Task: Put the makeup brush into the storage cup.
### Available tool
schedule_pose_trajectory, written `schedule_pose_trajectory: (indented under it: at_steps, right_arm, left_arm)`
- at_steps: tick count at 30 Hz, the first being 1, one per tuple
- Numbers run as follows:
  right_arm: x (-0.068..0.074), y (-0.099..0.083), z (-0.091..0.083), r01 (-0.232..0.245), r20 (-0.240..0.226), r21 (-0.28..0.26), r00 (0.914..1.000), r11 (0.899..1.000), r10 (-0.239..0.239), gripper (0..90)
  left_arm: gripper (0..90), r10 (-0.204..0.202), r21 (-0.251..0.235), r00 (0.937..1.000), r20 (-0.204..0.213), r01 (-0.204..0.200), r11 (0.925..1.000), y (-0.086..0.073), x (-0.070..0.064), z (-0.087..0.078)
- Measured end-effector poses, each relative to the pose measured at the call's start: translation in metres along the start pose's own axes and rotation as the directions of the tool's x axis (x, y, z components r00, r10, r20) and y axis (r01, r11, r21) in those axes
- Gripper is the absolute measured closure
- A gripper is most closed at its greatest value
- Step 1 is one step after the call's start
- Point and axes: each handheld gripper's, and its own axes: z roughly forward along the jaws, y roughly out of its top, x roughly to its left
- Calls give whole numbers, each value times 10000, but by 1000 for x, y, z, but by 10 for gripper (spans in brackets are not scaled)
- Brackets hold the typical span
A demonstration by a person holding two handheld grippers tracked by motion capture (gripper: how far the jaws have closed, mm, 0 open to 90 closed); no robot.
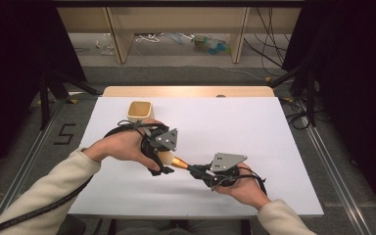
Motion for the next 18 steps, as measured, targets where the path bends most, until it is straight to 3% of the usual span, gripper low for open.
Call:
schedule_pose_trajectory:
  at_steps: [4, 9, 18]
  right_arm:
    - [-1, 0, -1, -33, 84, -30, 10000, 10000, 33, 756]
    - [-2, 0, -2, -101, 282, -184, 9995, 9998, 106, 756]
    - [-6, 1, -5, -252, 650, -668, 9974, 9974, 296, 756]
  left_arm:
    - [152, -555, -581, 9983, -160, 545, 9968, -12, 0, -3]
    - [146, -1231, -1313, 9916, -405, 1168, 9844, -30, 0, -4]
    - [140, -2440, -2574, 9663, -816, 2161, 9418, -60, -2, -6]
